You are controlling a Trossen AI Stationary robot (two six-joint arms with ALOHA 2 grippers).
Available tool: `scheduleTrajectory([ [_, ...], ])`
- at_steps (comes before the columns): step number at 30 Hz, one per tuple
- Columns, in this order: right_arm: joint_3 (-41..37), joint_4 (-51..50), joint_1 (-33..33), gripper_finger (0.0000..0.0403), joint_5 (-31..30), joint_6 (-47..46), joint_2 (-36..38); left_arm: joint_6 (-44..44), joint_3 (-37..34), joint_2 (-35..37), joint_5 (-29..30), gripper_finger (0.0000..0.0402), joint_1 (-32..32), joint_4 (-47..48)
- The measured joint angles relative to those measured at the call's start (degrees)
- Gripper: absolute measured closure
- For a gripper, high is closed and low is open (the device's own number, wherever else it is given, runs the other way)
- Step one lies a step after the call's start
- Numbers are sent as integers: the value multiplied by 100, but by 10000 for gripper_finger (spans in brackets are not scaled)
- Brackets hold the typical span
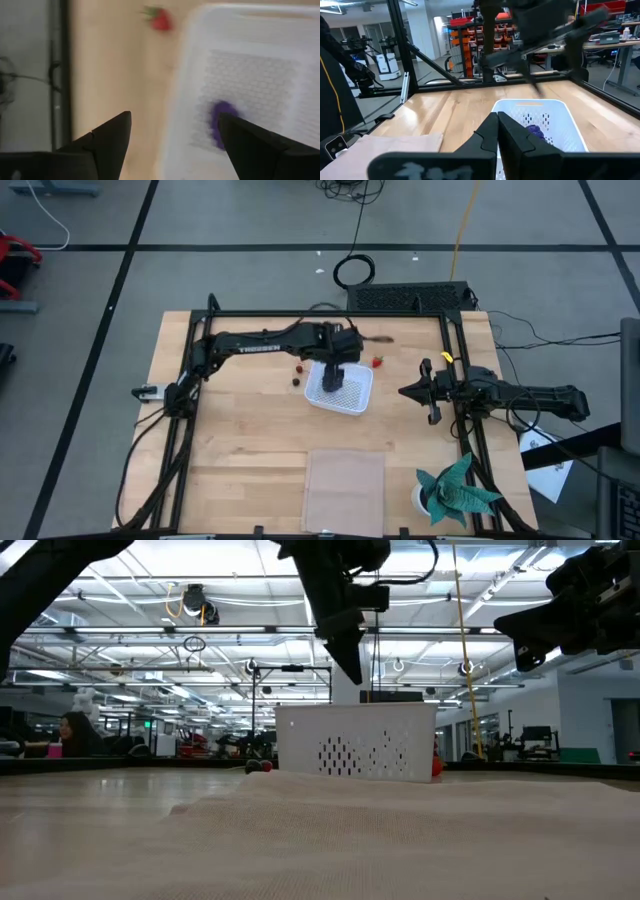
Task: Pick and placing Produce into tupperware
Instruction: Adjust the white basket
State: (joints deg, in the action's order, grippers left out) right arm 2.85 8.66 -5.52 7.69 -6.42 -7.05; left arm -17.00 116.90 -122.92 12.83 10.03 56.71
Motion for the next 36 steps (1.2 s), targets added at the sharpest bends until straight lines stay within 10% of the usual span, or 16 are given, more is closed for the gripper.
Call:
scheduleTrajectory([
  [14, 0, -84, 0, 403, 8, -61, -15, 220, -17, 125, -778, 182, 635, 693],
  [36, 0, -43, 0, 403, 10, -44, -22, -198, -741, 26, -275, 188, 914, 159],
])
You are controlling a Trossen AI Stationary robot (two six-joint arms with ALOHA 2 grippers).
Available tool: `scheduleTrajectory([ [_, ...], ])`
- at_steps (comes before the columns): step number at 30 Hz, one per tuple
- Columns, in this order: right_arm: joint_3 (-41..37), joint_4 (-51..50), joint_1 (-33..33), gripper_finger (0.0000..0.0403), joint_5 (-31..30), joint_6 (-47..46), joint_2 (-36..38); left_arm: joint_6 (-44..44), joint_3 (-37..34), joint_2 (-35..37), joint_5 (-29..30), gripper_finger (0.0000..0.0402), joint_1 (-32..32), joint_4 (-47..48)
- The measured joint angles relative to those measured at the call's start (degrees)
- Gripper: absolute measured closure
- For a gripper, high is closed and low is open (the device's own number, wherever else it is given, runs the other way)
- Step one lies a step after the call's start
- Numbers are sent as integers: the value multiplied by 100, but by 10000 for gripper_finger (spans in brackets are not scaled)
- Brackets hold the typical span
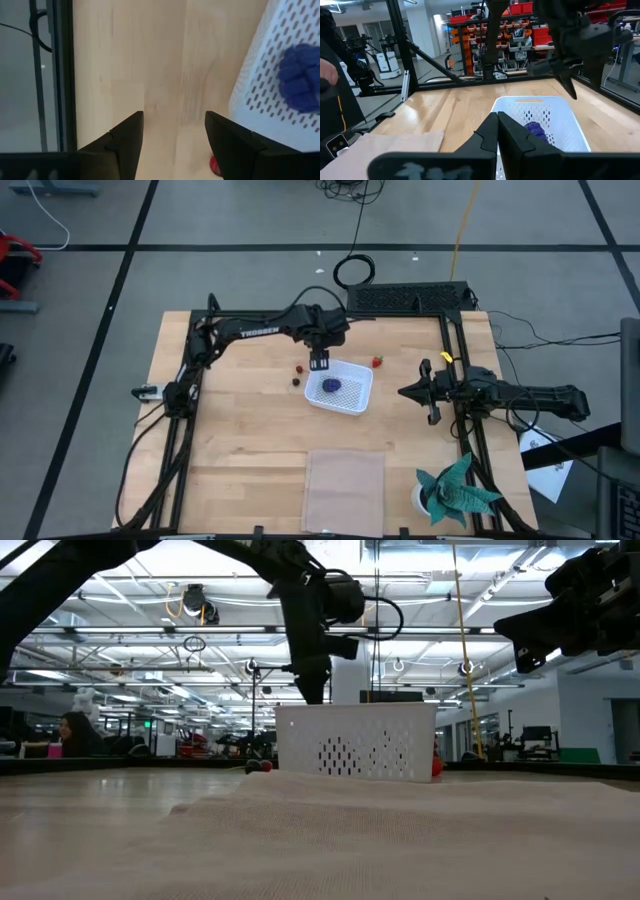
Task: Pick and placing Produce into tupperware
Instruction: Adjust the white basket
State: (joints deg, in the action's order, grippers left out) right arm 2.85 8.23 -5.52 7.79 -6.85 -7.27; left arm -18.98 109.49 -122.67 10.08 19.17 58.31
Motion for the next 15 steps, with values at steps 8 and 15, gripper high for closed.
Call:
scheduleTrajectory([
  [8, 0, 1, 0, 403, -1, 20, 0, 17, -237, 10, -91, 188, -64, -43],
  [15, 0, -37, 0, 403, 0, 13, -2, 33, -409, 8, -145, 188, -200, -74],
])
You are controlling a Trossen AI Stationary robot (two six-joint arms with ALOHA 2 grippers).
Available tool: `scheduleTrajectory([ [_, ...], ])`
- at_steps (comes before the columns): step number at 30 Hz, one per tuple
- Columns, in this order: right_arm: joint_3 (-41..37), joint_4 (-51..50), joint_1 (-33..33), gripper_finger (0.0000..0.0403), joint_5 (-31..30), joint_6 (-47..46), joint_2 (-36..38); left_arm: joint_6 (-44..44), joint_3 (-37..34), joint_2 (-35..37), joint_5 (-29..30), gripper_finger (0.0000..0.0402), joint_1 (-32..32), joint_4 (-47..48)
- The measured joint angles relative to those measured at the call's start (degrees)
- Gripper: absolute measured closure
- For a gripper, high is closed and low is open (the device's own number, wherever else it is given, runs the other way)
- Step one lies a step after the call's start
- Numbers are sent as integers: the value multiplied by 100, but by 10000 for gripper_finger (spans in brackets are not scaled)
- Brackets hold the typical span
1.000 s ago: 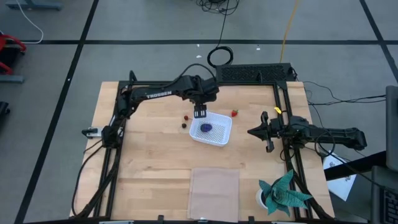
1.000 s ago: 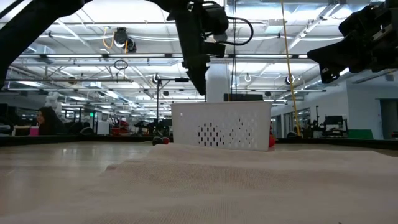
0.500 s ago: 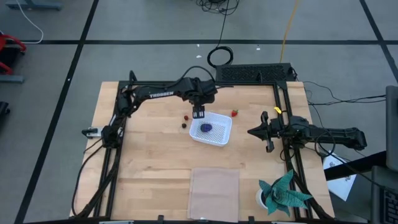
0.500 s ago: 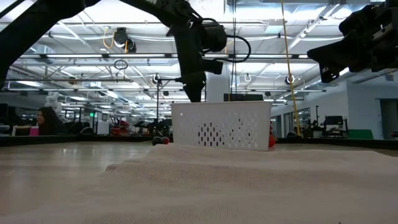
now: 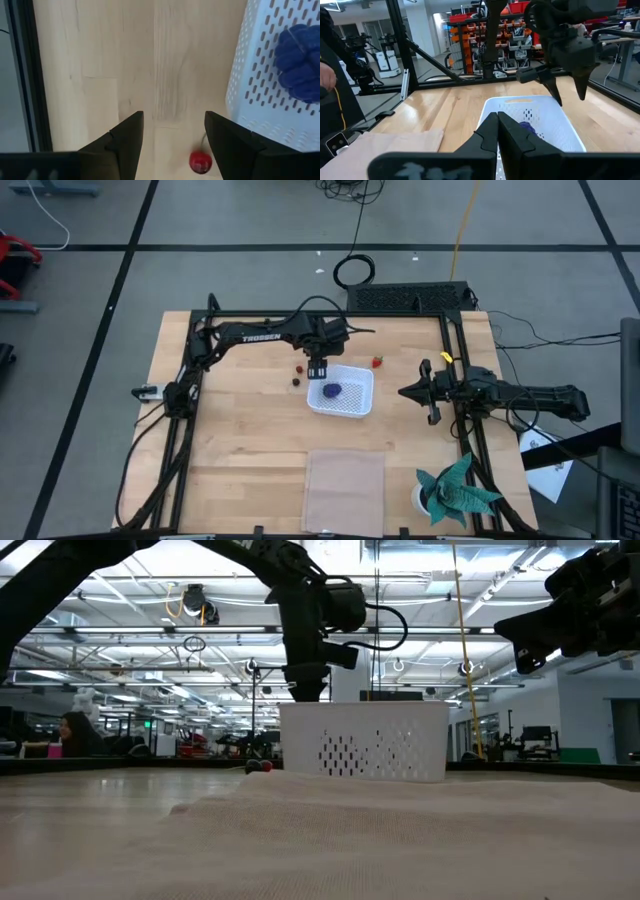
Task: Pick and placing Produce into tupperware
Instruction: Adjust the white basket, then put the red strawberry into the white basket
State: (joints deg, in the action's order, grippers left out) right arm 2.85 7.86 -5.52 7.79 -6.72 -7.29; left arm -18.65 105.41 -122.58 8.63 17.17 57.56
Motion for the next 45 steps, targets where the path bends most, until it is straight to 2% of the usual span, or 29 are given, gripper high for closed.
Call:
scheduleTrajectory([
  [27, 0, 2, 0, 403, -2, 9, -2, 181, 0, 0, 38, 188, -258, 192],
  [36, 0, 2, 0, 403, 0, 9, -2, -39, 2, 4, 60, 188, -306, 188],
  [45, 0, 30, 0, 403, -1, 9, -4, -176, 7, 810, 221, 188, -311, -210],
])
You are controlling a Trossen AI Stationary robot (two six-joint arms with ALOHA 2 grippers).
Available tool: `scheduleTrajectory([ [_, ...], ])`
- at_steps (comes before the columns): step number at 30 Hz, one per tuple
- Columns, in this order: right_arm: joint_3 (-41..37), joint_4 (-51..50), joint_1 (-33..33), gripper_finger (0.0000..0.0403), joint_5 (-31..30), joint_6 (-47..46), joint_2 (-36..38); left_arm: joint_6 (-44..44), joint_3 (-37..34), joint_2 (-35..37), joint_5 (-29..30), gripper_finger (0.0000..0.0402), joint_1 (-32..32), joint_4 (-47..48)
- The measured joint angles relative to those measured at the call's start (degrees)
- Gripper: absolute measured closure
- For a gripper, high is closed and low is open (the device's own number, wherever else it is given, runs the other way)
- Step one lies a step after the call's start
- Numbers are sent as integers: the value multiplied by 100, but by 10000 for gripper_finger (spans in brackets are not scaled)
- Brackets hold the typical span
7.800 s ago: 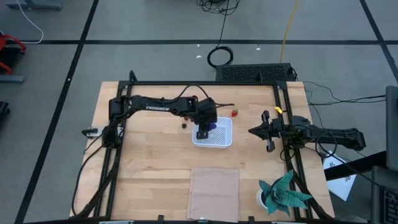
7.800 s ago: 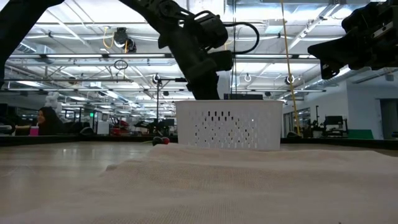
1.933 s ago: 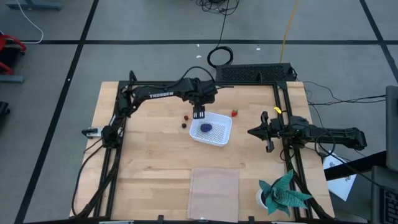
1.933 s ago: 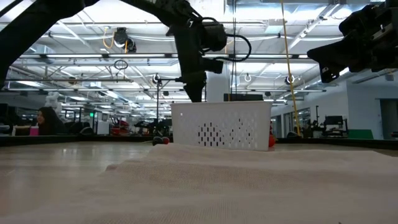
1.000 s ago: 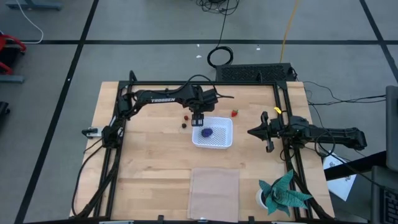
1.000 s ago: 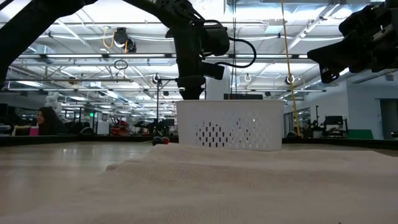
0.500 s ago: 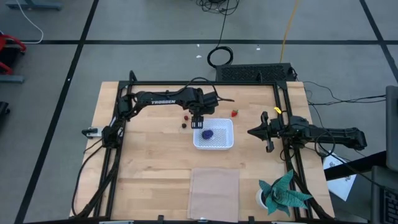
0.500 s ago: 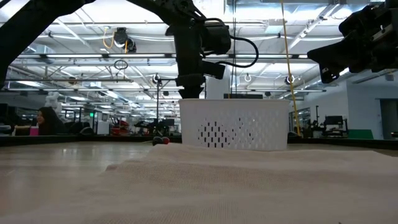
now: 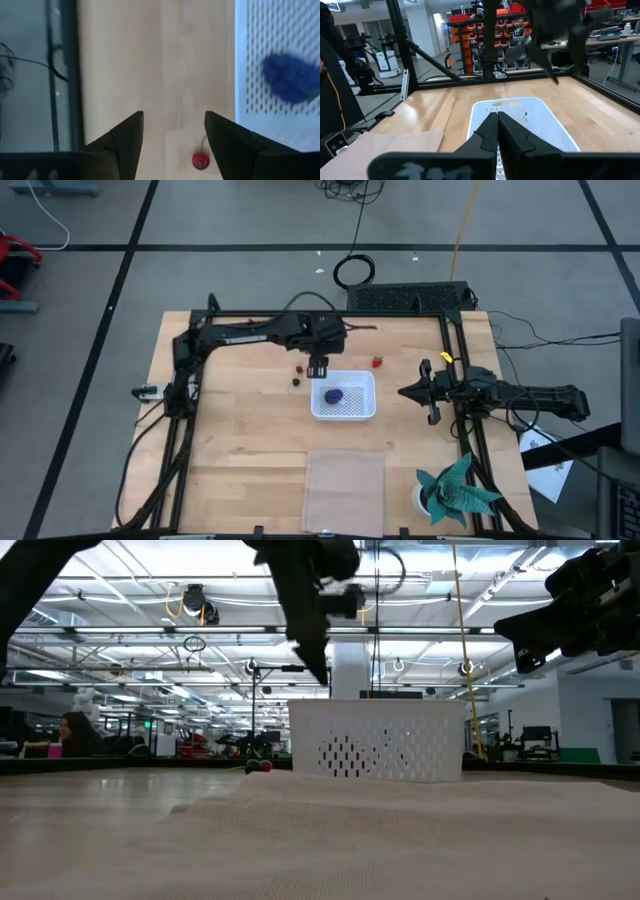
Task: Pick and placing Produce into tupperware
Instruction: Put the red strawberry into the white basket
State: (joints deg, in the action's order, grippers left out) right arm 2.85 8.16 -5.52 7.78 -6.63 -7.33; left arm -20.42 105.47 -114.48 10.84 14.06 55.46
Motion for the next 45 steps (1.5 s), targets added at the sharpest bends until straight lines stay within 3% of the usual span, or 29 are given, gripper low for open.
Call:
scheduleTrajectory([
  [7, 0, 18, 0, 403, 1, 0, 0, 464, 7, 674, -926, 209, -63, -4],
  [17, 0, 18, 0, 403, -1, 0, 0, 701, 7, 789, -991, 390, -466, -24],
  [31, 0, 20, 0, 403, -1, -15, 0, 963, 6, 765, -1252, 399, -486, -4],
  [38, 0, 20, 0, 403, -1, -17, 0, 586, 5, 765, -1215, 398, -592, 3],
  [40, 0, 20, 0, 403, -1, -20, 0, 396, 7, 767, -1066, 400, -753, 7],
  [45, 0, 3, 0, 403, -1, -49, 2, 211, -2, 1056, -17, 399, -1158, 290],
])
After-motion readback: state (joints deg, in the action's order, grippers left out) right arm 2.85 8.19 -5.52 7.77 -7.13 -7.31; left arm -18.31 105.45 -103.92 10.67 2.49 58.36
